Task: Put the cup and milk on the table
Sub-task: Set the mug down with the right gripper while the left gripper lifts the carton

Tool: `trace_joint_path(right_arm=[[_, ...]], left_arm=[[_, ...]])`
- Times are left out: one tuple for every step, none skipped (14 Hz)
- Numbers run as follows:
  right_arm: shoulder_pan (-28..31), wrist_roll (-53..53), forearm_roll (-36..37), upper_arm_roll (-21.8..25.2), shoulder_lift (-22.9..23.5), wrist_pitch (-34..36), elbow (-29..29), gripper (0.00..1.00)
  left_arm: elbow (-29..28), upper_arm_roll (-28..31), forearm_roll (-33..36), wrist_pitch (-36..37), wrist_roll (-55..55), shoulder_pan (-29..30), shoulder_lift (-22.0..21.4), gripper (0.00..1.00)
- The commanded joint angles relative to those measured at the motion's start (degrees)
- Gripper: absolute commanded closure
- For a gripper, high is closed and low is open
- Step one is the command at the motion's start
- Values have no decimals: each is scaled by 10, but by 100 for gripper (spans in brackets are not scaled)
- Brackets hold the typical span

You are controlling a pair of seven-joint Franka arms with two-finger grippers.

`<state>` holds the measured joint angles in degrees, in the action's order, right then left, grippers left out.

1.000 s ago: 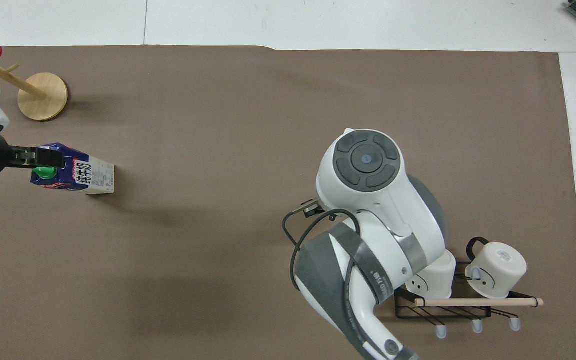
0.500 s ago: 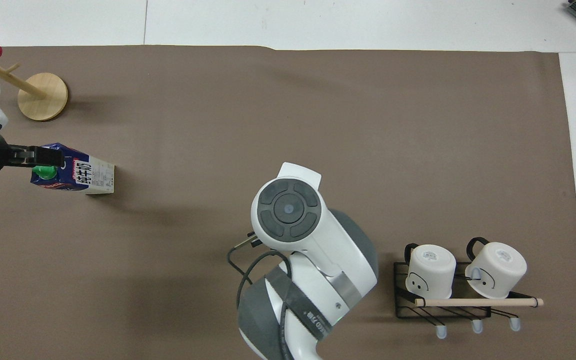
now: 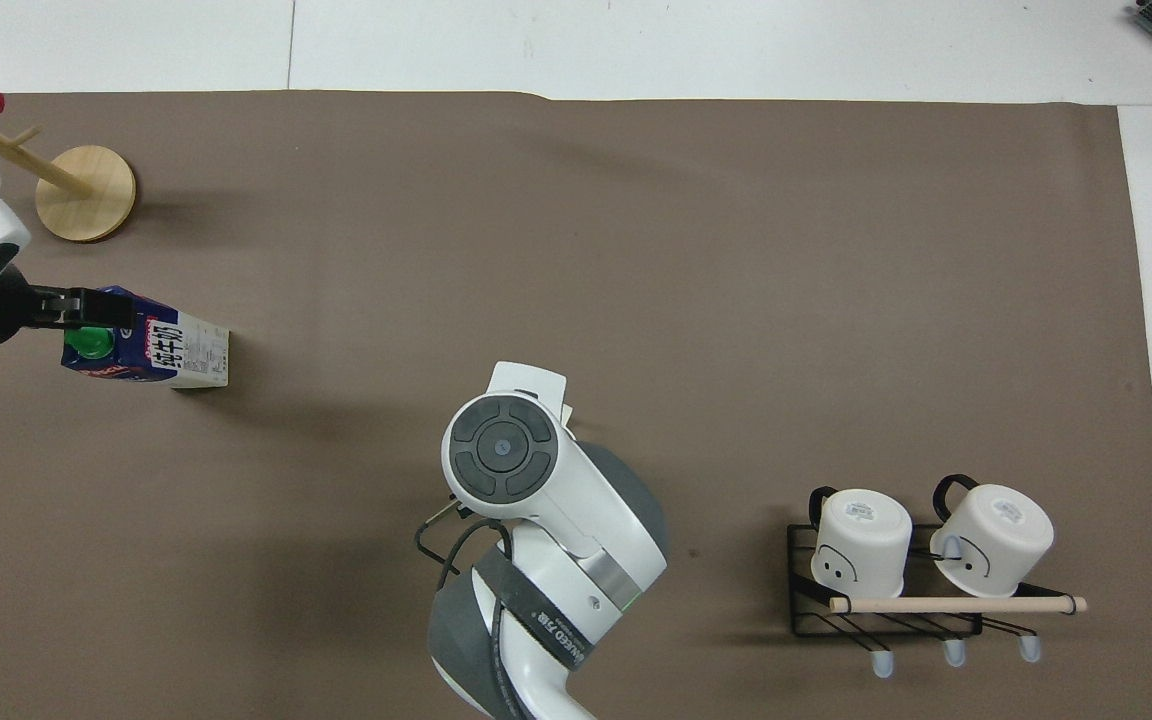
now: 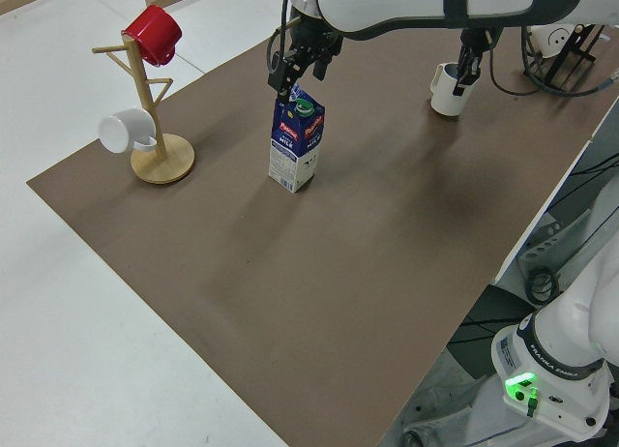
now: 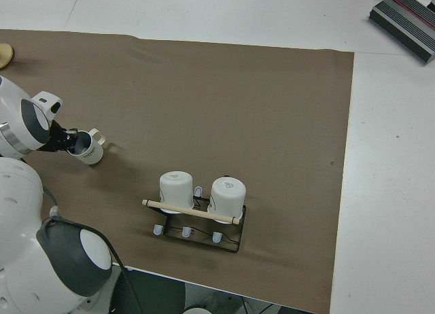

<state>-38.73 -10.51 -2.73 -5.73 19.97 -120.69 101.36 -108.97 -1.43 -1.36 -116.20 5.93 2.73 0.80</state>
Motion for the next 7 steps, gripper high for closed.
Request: trace_joint_path(right_arm=[[1, 27, 33, 0, -20, 1, 25, 100], [1, 27, 40, 0, -22, -2, 35, 100], [1, 28, 42, 0, -27, -7, 47, 100], [1, 27, 42, 0, -29, -7, 50, 100], [1, 24, 43, 1, -29, -7, 50, 100], [2, 24, 45, 1, -29, -7, 52, 100], [2, 25, 50, 1, -30, -8, 53, 100]], left_arm=[[-4, -1, 4, -27, 3, 5, 13, 0], [-11, -1, 4, -35, 2, 5, 17, 0], [-11, -1, 4, -38, 1, 5, 22, 0], [-12, -2, 4, -38, 1, 6, 27, 0], [-12, -1, 4, -38, 1, 6, 28, 0], [-12, -1, 4, -38, 1, 6, 28, 0], [-12, -1, 4, -38, 1, 6, 28, 0]])
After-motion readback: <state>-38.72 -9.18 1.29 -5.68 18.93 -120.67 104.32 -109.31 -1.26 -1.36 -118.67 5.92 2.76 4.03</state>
